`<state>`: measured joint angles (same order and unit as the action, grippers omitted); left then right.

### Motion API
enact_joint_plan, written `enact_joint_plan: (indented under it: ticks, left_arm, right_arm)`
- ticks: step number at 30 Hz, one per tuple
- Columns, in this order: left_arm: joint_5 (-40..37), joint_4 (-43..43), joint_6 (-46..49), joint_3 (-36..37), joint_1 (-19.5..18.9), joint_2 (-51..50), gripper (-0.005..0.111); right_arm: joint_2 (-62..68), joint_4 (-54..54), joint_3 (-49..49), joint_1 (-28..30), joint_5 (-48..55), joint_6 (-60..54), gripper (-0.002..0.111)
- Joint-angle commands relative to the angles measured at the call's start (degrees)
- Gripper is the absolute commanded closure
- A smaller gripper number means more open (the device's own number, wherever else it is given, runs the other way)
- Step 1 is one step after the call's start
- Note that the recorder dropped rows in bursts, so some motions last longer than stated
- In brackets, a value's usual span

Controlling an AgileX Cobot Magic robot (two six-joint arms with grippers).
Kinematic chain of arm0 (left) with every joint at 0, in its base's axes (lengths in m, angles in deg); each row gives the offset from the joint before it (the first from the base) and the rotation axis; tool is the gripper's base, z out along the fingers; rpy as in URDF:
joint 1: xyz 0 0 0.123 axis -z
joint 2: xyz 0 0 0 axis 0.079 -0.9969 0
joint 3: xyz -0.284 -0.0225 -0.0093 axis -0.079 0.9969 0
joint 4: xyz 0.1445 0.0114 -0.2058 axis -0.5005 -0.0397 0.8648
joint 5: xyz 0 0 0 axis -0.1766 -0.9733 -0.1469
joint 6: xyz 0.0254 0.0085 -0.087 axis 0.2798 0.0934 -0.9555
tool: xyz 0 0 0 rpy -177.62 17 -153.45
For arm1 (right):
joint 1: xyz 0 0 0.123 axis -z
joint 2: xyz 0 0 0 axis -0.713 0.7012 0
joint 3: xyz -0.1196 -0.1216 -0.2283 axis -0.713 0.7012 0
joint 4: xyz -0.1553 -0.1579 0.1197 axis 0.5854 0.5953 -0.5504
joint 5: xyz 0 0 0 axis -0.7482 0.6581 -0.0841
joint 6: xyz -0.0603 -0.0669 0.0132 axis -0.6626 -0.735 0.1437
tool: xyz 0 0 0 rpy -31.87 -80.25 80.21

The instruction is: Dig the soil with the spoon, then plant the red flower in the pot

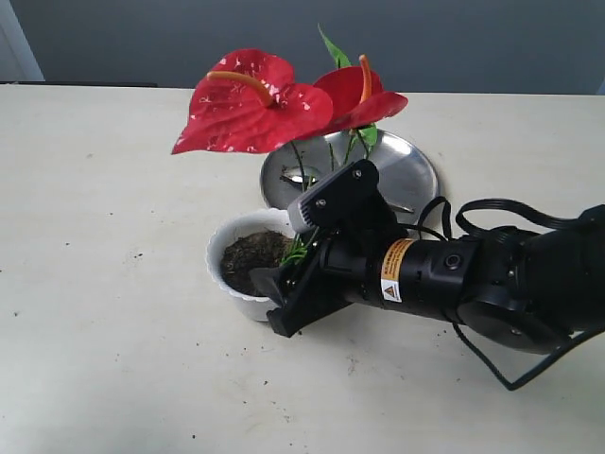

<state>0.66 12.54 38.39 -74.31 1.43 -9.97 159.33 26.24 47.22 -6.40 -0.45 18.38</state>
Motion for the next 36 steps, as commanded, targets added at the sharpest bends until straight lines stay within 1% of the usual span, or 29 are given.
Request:
enact_joint_plan:
  ticks: [1, 8, 18, 26, 32, 34, 36]
  left_arm:
    - [0.1, 0.4, -0.2, -0.2, 0.4, 0.3, 0.106]
    - [0.1, 0.4, -0.2, -0.2, 0.4, 0.3, 0.106]
    - [0.1, 0.4, -0.2, -0.2, 0.4, 0.3, 0.106]
    - [0.1, 0.4, -0.2, -0.2, 0.4, 0.3, 0.106]
    - [0.1, 0.4, -0.2, -0.2, 0.4, 0.3, 0.106]
    - [0.1, 0.4, -0.2, -0.2, 0.4, 0.3, 0.106]
    - [0.1, 0.4, -0.2, -0.2, 0.4, 0.3, 0.106]
  right_arm:
    - [1.4, 0.4, 2.2, -0.1, 10.2, 0.9, 0.038]
    - [-1.4, 0.4, 2.2, -0.1, 8.8, -0.7, 0.039]
    - [-1.8, 0.7, 2.2, -0.3, 8.7, -0.7, 0.039]
    - [-2.1, -0.4, 2.2, -0.3, 3.6, -0.7, 0.039]
    - [-2.1, -1.7, 2.2, -0.3, 3.0, -0.7, 0.039]
    - [-2.1, -1.7, 2.2, -0.3, 2.9, -0.7, 0.042]
    - [-2.1, -1.7, 2.2, -0.3, 2.9, -0.7, 0.050]
